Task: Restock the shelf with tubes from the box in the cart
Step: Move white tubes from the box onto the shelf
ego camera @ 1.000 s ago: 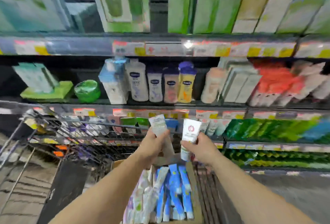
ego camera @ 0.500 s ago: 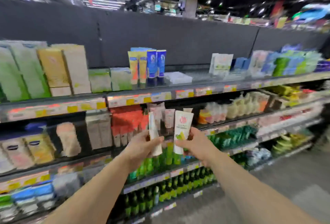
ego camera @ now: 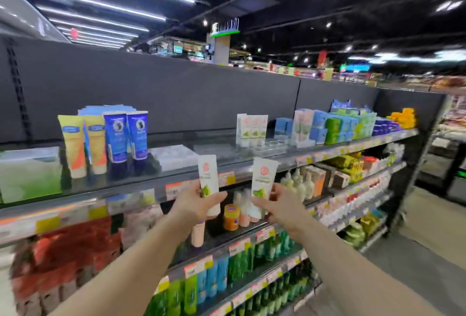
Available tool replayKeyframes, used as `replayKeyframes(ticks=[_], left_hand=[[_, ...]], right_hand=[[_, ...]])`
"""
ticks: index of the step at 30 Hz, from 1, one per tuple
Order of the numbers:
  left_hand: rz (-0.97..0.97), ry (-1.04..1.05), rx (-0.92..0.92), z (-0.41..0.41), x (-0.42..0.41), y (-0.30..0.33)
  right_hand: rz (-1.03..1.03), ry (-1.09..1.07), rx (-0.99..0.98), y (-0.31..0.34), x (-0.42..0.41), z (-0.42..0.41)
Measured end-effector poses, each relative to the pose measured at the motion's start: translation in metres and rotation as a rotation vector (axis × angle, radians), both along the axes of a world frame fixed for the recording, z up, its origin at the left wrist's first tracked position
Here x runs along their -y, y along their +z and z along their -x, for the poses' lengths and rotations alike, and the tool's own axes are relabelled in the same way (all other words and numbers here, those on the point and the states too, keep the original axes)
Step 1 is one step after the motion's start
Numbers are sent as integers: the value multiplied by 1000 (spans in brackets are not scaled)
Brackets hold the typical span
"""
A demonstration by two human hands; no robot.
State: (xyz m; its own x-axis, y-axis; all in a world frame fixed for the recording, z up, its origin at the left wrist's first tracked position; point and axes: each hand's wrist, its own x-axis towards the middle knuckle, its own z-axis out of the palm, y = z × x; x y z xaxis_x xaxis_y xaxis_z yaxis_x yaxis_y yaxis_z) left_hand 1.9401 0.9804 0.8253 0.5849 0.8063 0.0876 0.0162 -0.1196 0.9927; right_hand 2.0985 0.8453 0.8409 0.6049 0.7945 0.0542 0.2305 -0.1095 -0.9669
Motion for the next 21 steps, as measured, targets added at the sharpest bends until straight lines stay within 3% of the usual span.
replayKeyframes(ticks=[7, 15, 21], left_hand=[[-70, -122, 24, -78, -64, 36], [-181, -58, 34, -151, -99, 53], [-266, 88, -29, -228, -117, 55]], right_hand=[[-81, -125, 29, 33, -60, -108], [-124, -167, 75, 56, -121, -214], [-63, -107, 332, 63, -179, -300]])
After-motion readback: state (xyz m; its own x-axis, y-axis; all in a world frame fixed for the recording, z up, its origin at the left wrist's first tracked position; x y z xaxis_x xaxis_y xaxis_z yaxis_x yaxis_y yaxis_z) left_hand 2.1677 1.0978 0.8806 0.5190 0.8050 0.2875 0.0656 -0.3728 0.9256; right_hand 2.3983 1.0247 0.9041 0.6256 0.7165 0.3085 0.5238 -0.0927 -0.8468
